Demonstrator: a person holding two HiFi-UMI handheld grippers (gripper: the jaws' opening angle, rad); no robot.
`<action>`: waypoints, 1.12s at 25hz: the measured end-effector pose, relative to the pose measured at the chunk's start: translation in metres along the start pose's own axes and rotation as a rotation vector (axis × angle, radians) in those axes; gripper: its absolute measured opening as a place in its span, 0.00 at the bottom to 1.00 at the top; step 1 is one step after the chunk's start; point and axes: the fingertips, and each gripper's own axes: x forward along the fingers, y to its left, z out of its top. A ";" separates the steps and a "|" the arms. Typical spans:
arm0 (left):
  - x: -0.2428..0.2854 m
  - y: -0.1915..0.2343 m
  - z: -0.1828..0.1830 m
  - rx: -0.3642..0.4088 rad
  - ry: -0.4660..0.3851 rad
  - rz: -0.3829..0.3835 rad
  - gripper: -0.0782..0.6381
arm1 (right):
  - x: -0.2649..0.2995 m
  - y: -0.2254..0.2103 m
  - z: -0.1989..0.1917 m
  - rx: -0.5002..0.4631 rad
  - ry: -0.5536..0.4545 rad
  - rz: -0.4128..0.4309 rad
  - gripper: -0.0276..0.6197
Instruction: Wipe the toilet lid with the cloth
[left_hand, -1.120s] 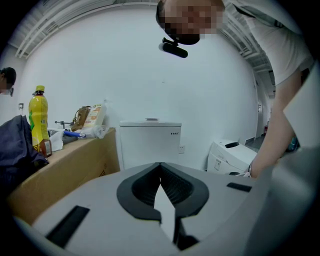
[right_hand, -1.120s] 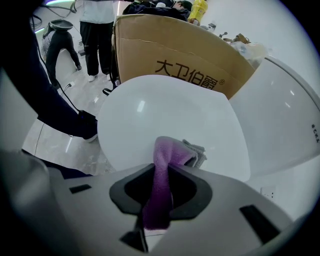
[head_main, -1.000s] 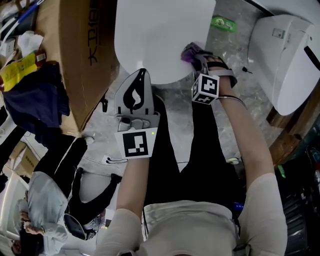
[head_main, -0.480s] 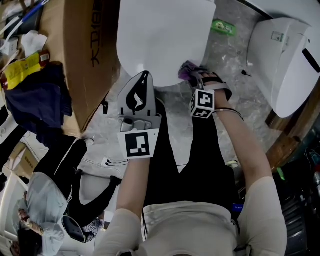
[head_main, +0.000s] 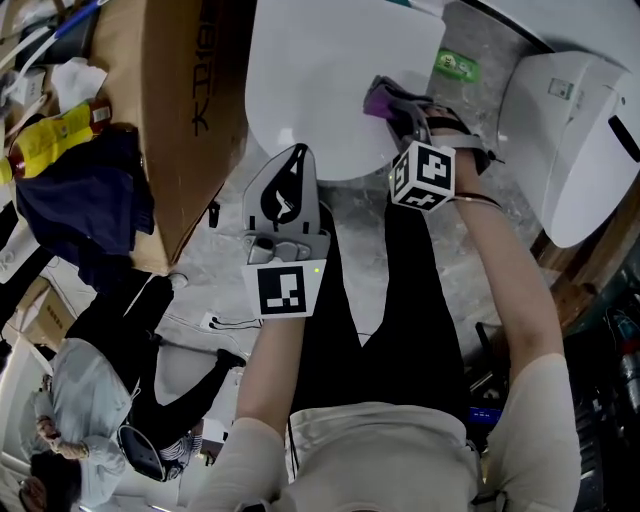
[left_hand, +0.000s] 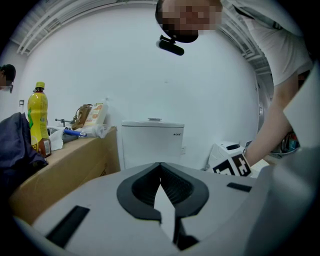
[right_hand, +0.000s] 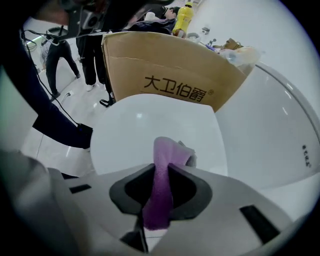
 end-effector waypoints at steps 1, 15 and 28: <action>0.001 0.001 0.000 -0.003 0.003 -0.001 0.13 | 0.000 -0.016 0.000 -0.009 0.005 -0.020 0.18; 0.028 0.023 -0.002 -0.009 0.043 0.006 0.13 | 0.041 -0.159 0.021 -0.143 0.042 -0.175 0.18; 0.041 0.036 -0.008 -0.007 0.062 0.000 0.13 | 0.084 -0.187 0.014 -0.170 0.120 -0.175 0.18</action>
